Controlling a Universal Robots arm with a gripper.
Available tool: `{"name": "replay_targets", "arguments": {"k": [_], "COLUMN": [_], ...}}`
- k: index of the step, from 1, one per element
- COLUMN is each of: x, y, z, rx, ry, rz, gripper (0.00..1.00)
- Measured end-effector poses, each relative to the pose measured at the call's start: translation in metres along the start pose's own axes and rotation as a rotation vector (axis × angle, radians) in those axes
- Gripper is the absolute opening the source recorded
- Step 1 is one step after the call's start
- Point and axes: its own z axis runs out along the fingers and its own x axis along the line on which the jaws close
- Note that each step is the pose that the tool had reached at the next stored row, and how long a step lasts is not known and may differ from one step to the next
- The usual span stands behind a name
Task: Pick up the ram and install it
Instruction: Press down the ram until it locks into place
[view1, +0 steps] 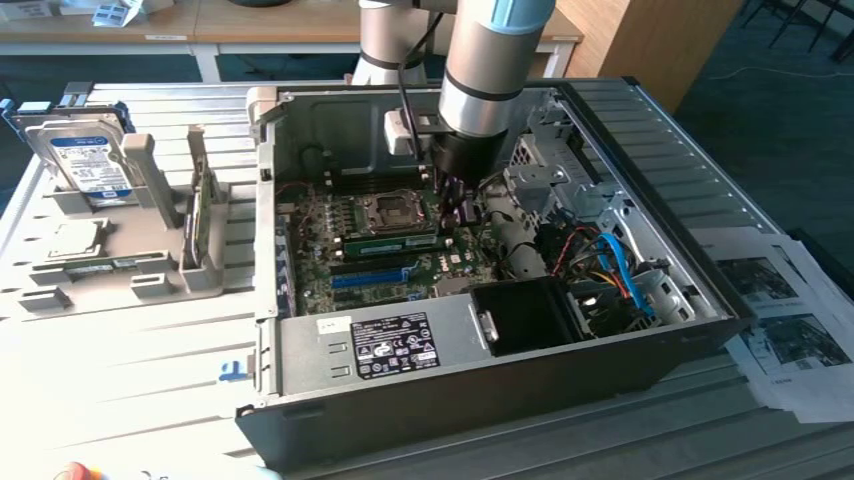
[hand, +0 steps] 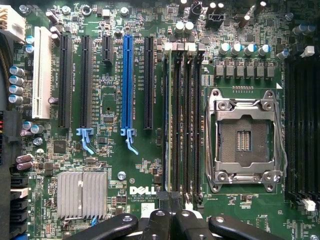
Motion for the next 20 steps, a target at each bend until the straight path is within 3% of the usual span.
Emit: {"name": "replay_targets", "arguments": {"k": [20], "x": [0.0001], "y": [-0.0001], "z": [0.0028], "rx": [-0.0001], "ry": [0.0004], "rz": [0.0], "gripper": [0.1]}}
